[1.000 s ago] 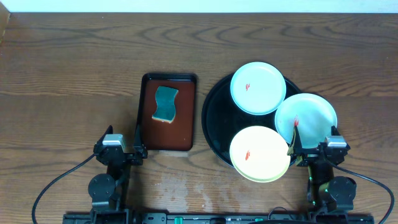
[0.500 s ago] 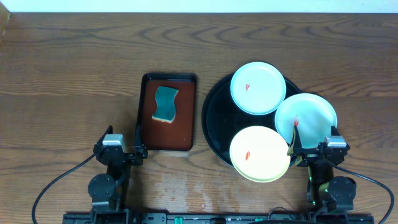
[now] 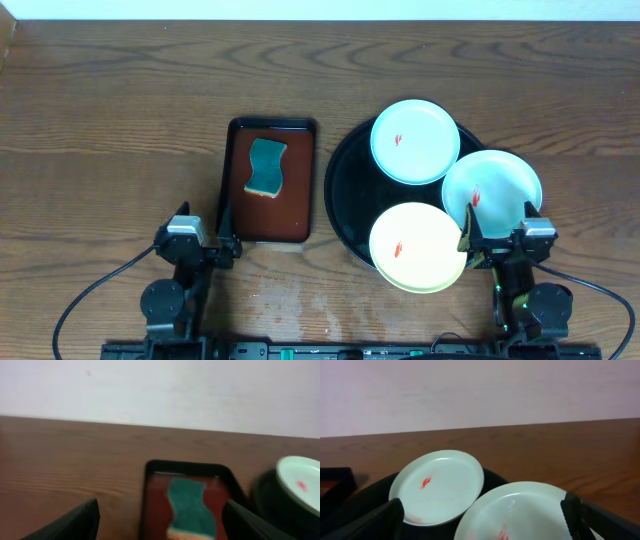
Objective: Clean dirty plates on tray and stack at the side
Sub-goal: 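Reach left gripper to the green sponge and right gripper to the top white plate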
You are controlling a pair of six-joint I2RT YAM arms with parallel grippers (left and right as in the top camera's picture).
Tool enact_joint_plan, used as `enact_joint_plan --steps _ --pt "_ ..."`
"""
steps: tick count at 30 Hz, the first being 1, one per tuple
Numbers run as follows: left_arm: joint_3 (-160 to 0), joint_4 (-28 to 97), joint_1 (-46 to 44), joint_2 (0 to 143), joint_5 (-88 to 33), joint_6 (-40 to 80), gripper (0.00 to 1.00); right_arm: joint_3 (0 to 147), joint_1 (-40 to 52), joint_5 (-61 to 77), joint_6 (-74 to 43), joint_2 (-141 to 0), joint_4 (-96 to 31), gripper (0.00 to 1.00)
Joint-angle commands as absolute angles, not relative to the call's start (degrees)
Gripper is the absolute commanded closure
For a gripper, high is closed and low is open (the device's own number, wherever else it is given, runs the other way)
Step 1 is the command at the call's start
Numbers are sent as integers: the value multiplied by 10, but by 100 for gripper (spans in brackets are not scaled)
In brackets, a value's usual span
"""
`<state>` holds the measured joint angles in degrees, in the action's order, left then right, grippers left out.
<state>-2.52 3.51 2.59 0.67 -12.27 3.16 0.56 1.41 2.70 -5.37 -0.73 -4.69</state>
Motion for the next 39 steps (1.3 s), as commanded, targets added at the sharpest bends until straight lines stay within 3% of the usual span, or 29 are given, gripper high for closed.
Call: enact_joint_plan --steps 1,9,13,19,26,31,32,35,37,39 --pt "-90 78 28 20 -177 78 21 44 19 50 -75 -9 -79 1" --pt "-343 201 28 208 -246 40 21 262 19 48 -102 -124 -207 1" --pt "-498 327 28 355 -269 20 21 417 19 50 -109 -265 -314 1" --pt "-725 580 28 587 -268 20 21 693 19 50 -106 -533 -571 1" --pt "-775 608 28 745 -281 71 21 840 19 58 -107 -745 -655 1" --pt "-775 608 27 811 -287 87 21 841 19 65 -95 -817 -649 18" --pt "-775 608 27 821 -286 87 23 841 19 65 -85 -829 -644 21" --pt "-775 603 26 842 -269 87 44 841 20 65 -67 -870 -628 35" --pt "-775 600 23 853 -250 87 46 841 20 65 -68 -897 -619 41" --pt "-775 600 17 861 -234 88 46 841 19 65 -68 -926 -605 41"
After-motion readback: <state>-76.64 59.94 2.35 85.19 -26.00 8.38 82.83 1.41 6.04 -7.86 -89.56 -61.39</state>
